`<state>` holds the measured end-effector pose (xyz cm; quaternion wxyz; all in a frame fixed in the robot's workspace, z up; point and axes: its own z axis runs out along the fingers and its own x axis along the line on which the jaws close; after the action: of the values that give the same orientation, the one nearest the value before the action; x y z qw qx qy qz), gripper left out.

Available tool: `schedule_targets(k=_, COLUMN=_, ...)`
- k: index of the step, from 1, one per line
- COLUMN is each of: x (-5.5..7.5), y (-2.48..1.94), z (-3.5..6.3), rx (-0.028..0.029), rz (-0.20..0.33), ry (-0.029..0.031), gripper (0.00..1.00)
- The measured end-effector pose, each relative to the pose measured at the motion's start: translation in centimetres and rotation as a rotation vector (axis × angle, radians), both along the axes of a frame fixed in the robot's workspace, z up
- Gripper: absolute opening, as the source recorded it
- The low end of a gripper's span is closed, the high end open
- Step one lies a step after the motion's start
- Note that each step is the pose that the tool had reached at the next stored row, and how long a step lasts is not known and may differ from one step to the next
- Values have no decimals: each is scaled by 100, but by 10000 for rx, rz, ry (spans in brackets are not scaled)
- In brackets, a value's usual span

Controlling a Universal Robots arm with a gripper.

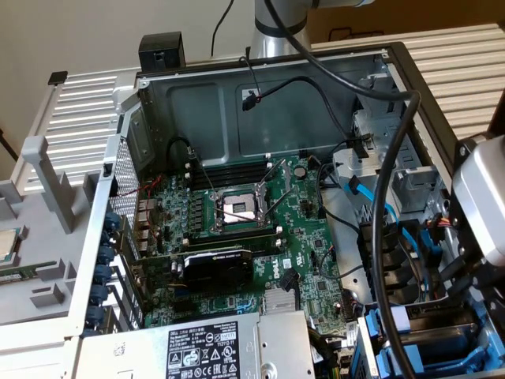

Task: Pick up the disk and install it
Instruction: 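Insert the first disk wire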

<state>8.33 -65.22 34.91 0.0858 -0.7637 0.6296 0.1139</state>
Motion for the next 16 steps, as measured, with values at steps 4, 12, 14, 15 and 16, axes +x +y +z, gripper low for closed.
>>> schedule_targets(k=4, x=-4, y=6, z=19, rx=-125, rz=-5, ry=9, gripper=17)
schedule_targets(k=12, x=-11, y=20, z=67, rx=-433, rz=-10, ry=19, gripper=17)
schedule_targets(k=14, x=-12, y=25, z=86, rx=-534, rz=-10, ry=19, gripper=17)
schedule_targets(k=15, x=-13, y=26, z=97, rx=-591, rz=-10, ry=19, gripper=17)
schedule_targets(k=16, x=-14, y=28, z=109, rx=-654, rz=-10, ry=19, gripper=17)
